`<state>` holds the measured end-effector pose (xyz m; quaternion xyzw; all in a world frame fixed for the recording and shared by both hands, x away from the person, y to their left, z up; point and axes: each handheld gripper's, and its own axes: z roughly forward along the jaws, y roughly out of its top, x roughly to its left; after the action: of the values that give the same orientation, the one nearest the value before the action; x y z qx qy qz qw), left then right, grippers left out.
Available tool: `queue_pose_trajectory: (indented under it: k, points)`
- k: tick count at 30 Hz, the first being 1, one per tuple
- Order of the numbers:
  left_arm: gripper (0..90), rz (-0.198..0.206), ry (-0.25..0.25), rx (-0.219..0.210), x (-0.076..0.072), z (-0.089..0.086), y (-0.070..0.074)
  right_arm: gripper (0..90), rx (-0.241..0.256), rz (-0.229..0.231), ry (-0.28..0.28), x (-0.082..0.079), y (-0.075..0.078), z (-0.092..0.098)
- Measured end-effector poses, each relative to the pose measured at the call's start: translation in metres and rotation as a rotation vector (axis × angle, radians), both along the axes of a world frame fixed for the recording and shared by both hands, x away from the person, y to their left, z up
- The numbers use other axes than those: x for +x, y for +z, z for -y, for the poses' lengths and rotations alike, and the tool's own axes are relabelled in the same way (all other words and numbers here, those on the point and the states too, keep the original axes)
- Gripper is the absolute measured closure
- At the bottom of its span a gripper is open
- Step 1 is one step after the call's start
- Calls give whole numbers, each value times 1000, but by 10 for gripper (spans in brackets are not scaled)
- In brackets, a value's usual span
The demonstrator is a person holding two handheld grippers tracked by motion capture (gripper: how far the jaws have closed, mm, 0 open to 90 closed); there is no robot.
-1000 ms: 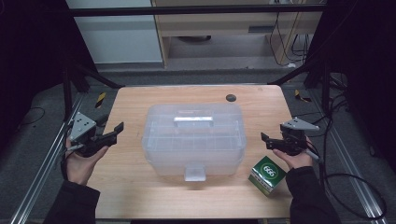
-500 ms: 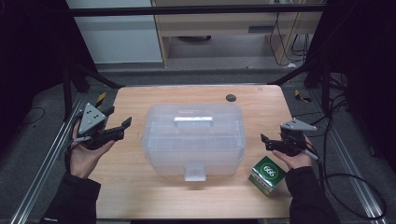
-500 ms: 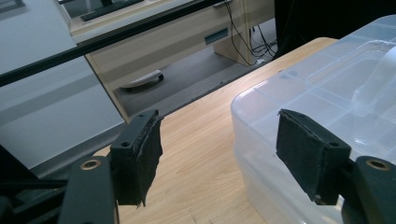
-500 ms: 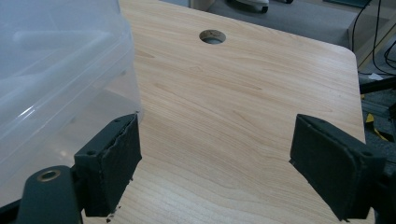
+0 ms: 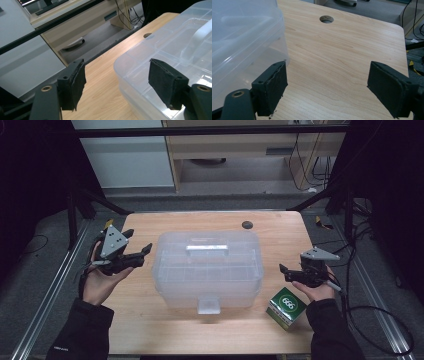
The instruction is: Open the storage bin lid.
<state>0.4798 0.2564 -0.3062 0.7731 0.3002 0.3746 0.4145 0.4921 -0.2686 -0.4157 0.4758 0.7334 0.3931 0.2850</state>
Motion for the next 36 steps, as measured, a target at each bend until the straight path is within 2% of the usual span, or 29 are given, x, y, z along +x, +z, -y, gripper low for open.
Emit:
queue_pose_trajectory:
  k: [2, 10, 12, 17, 26, 31, 34, 36]
  points:
    - [297, -4, -9, 29, 2, 3, 2, 164, -1, -4, 5, 0, 0, 0]
    - [312, -3, -60, 71, 6, 18, 8, 165, -13, 0, 2, 1, 1, 1]
    - [315, 0, -69, 93, 7, 23, 9, 165, -13, 3, 0, 1, 2, 0]
    - [325, 26, -87, 144, 7, 33, 12, 166, -16, -1, 3, 1, 2, -1]
    - [333, 25, -120, 177, 8, 43, 15, 165, -25, -11, 8, 2, 0, -3]
    - [332, 25, -141, 248, 6, 48, 16, 165, -33, -12, 10, 2, -1, -4]
    - [333, 31, -155, 261, 5, 51, 18, 165, -34, -15, 12, 2, -1, -4]
    - [332, 36, -168, 286, 3, 55, 20, 166, -36, -15, 12, 2, -2, -4]
